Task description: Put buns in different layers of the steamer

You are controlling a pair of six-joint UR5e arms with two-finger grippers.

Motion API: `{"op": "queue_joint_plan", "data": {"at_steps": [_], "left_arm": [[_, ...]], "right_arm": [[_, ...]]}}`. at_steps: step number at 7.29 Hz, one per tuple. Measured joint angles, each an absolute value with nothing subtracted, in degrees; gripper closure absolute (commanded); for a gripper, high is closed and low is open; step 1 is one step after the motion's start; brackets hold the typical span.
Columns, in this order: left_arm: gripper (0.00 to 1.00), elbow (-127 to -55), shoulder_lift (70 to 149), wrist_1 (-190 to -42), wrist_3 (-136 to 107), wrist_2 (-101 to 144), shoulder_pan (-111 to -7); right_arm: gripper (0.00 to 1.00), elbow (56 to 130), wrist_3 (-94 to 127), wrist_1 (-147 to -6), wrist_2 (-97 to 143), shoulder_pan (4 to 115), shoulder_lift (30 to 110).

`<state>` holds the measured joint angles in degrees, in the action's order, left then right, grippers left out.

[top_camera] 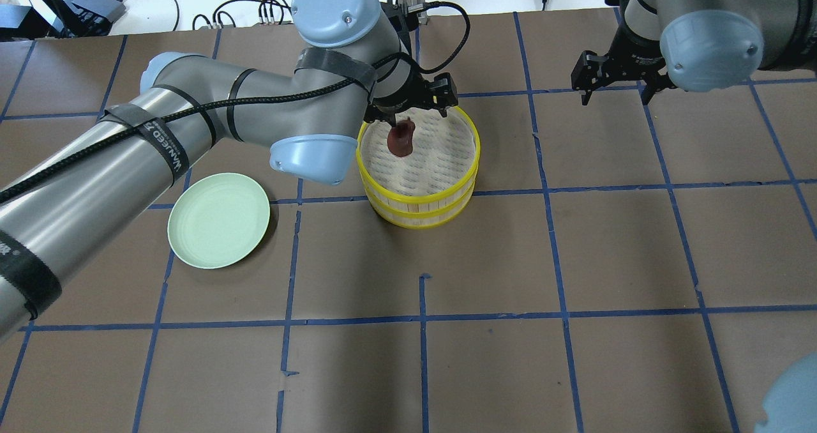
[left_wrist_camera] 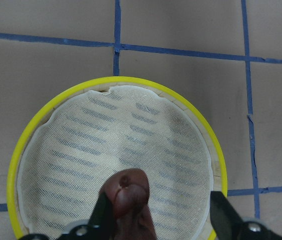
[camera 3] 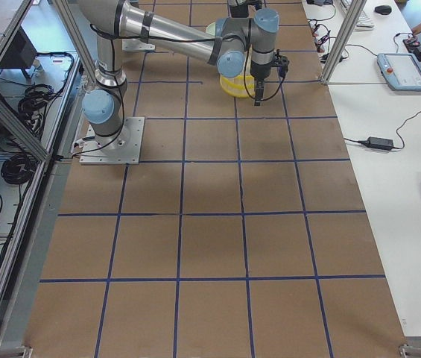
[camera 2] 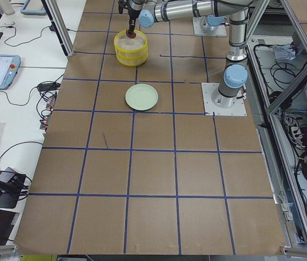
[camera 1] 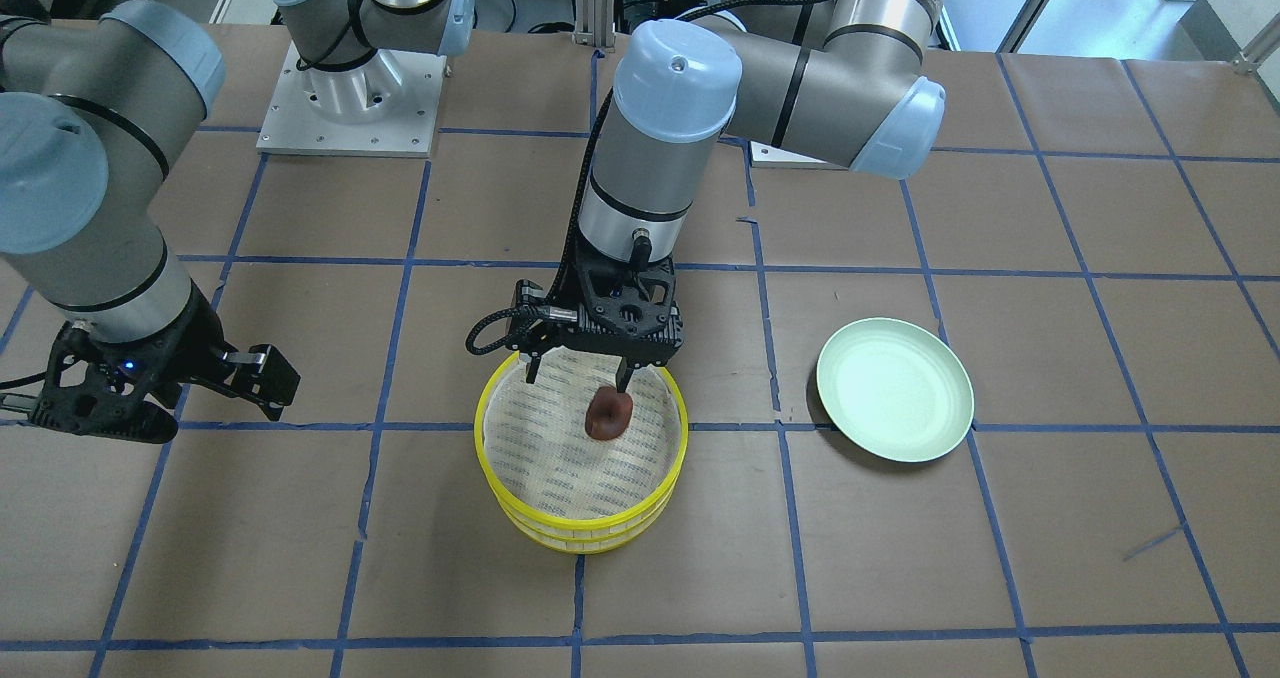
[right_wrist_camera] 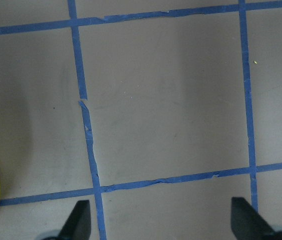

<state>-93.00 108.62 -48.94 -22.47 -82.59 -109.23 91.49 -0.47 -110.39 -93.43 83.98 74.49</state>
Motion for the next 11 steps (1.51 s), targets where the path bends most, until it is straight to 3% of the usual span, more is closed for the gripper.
{"op": "queue_joint_plan", "data": {"at_steps": [4,8,11], "left_arm": [[0.0,-92.98,106.43,-50.18,-13.06,-83.25,-107.62],[0.0,-94.28,100.91,-65.51,13.28,-86.8,-91.83],[0.0,-92.67,96.53,-75.05,21.54,-91.17,-84.49]], "right_arm": [[0.0,91.64,-0.45,-110.31,-93.43,84.08,74.63],[0.0,91.75,-0.42,-110.34,-93.08,84.36,74.94],[0.0,91.16,0.72,-105.96,-89.78,84.29,79.5]]}}
